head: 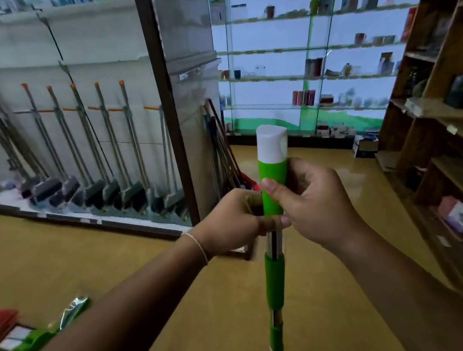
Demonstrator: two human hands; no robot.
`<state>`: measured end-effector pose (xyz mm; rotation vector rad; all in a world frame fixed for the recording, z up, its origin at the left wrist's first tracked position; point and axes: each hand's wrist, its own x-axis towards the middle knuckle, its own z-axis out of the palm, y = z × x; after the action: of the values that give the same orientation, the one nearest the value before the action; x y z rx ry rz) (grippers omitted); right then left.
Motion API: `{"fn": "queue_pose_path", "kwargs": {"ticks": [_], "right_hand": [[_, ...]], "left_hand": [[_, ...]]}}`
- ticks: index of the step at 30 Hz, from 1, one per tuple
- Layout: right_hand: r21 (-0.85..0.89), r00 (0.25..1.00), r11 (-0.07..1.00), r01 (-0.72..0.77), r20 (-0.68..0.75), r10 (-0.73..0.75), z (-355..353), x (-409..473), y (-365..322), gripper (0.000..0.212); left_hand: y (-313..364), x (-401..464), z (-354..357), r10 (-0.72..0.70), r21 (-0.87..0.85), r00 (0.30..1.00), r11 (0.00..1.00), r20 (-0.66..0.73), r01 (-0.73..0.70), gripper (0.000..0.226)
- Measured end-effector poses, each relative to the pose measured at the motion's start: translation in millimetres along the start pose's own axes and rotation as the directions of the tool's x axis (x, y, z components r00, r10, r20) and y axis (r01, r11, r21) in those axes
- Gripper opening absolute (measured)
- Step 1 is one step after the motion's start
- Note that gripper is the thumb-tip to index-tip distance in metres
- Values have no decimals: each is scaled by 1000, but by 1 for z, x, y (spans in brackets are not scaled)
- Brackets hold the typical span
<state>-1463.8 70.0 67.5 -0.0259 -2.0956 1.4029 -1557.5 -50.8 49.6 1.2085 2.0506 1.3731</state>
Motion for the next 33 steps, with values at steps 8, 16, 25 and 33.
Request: {"fn": "queue_pose_path", "kwargs": {"ticks": [8, 16, 25, 33], "right_hand": [[4, 999, 999, 32, 8, -32, 38, 109, 31, 16], [55, 995, 998, 43, 85, -47, 78, 206, 85, 18], [177, 944, 982, 65, 308, -118, 135, 342, 157, 18], [379, 798, 925, 15, 553, -240, 198, 435, 175, 15]], "left_hand": [[-31, 88, -83, 3, -47, 997, 999, 74, 1, 13], [-85, 153, -142, -60, -99, 996, 994, -62, 54, 4], [-155, 229, -216, -217, -114, 937, 975, -273, 193, 13], [-184, 249, -286, -340, -163, 830, 940, -442, 299, 20]]}}
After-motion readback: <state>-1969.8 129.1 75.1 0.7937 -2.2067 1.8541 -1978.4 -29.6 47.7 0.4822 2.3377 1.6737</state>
